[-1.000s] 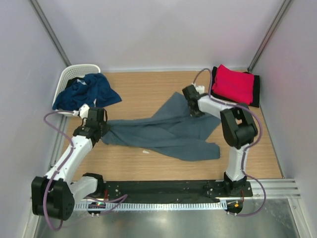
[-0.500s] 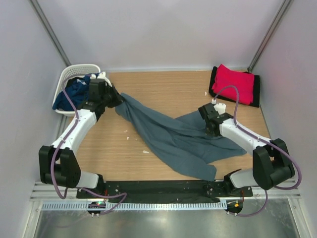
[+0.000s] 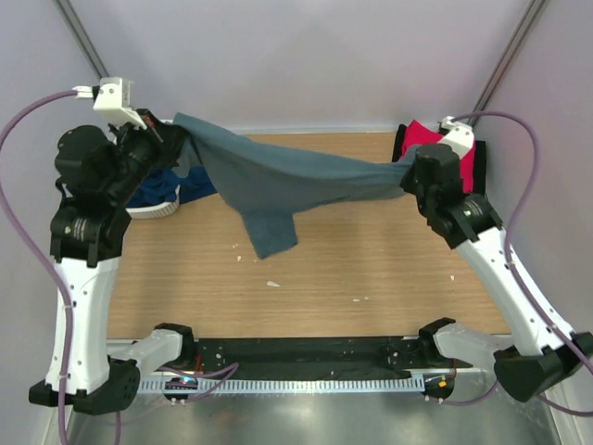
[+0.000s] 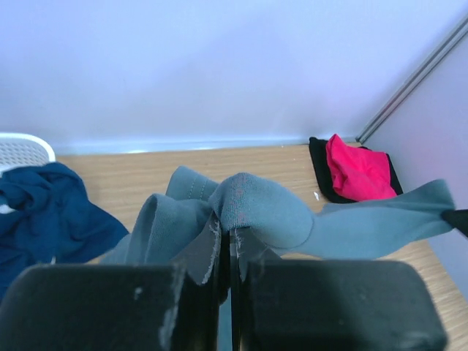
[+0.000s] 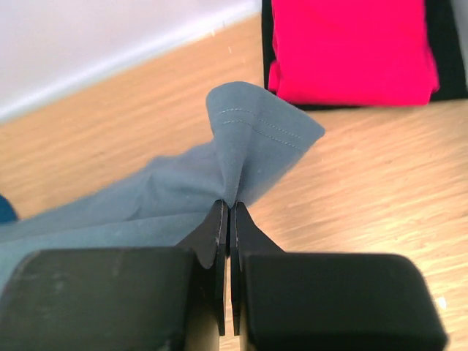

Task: Fold and stack the t-shirts
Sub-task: Flatten the tshirt out

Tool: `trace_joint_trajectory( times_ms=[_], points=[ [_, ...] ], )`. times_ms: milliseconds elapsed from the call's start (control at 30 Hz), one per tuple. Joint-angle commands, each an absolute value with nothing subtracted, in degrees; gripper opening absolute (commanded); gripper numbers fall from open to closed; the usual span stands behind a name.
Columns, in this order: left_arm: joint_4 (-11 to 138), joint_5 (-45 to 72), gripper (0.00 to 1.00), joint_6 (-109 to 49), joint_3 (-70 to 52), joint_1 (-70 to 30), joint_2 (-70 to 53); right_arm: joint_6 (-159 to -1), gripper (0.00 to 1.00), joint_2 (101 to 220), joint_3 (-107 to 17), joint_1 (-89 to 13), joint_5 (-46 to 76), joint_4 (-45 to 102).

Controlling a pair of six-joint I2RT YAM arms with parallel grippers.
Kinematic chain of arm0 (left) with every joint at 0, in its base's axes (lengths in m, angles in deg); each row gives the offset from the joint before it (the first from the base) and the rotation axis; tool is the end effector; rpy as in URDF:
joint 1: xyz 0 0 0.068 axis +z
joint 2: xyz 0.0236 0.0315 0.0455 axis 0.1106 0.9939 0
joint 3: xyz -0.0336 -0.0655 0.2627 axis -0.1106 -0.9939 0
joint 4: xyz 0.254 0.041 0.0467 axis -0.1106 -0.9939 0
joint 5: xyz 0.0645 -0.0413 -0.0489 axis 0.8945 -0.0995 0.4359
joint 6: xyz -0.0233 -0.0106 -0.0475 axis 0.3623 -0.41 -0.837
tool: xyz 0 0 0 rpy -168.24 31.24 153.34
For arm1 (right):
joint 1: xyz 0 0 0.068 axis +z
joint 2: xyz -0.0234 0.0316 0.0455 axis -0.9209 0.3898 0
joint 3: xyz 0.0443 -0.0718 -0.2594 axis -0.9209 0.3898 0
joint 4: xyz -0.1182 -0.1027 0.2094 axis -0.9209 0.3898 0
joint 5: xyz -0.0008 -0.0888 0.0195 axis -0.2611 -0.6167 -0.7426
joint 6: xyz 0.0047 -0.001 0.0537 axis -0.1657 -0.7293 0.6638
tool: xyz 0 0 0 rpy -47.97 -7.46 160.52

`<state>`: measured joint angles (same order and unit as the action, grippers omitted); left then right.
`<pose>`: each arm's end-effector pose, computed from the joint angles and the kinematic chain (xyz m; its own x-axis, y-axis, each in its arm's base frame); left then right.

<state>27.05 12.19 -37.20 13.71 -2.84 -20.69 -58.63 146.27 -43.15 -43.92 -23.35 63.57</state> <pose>0.1865 -0.0360 0.5235 -0.1456 -0.2951 -0.9443 0.2866 0.9010 -0.3258 0.2317 0.0791 0.3956 -0.3534 0.2890 -0.8897 0.2766 0.9408 0.1958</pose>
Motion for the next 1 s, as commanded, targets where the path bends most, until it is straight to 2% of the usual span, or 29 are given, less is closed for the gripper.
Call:
trace_joint_trajectory(
  times_ms=[0,200,333,433,467,500,567,633,700,800,900,967],
  points=[
    [21.62,13.82,0.0,-32.85,17.38,-2.35,-23.3,-60.92,0.01,139.9,-43.41,-44.03,-26.09,63.79],
    [14.51,14.0,0.0,-33.19,18.1,-2.35,-23.39,-58.3,0.01,138.48,-40.41,-44.03,-26.18,68.88],
    [12.47,9.8,0.0,-33.72,11.6,-2.27,-26.82,-56.19,0.01,139.1,-36.91,-44.12,-26.62,75.12],
    [16.57,0.58,0.0,-41.84,-0.59,-2.35,-31.21,-52.42,0.01,139.27,-29.9,-43.94,-22.94,75.57],
    [24.52,-6.15,0.0,-45.03,-11.77,-2.53,-32.52,-50.23,0.01,139.54,-27.6,-44.03,-22.15,74.61],
    [28.51,-8.13,0.0,-48.46,-16.93,-3.92,-34.54,-49.69,0.01,140.32,-25.23,-44.03,-19.88,70.77],
    [33.89,-6.41,0.0,-53.75,-28.25,-7.78,-35.43,-48.28,0.01,141.73,-20.56,-44.03,-18.1,67.06],
    [33.74,4.47,0.0,-53.76,-32.25,-14.73,-35.97,-47.48,0.01,145.14,-19.58,-44.03,-16.25,63.19],
    [33.3,10.19,0.0,-54.99,-33.85,-15.97,-35.62,-48.96,0.01,148.14,-20.19,-44.03,-15.99,59.86],
    [35.14,14.43,0.0,-53.78,-29.14,-15.54,-30.54,-51.43,0.01,155.6,-25.71,-44.2,-18.88,58.26],
    [34.89,15.76,0.0,-46.95,-18.69,-12.22,-18.25,-55.82,0.01,164.21,-37.74,-45.08,-21.87,58.16],
    [34.79,9.19,0.0,-39.92,0.94,-8.27,-8.0,-58.46,0.01,169.65,-52.46,-46.66,-22.05,58.25]
  ],
)
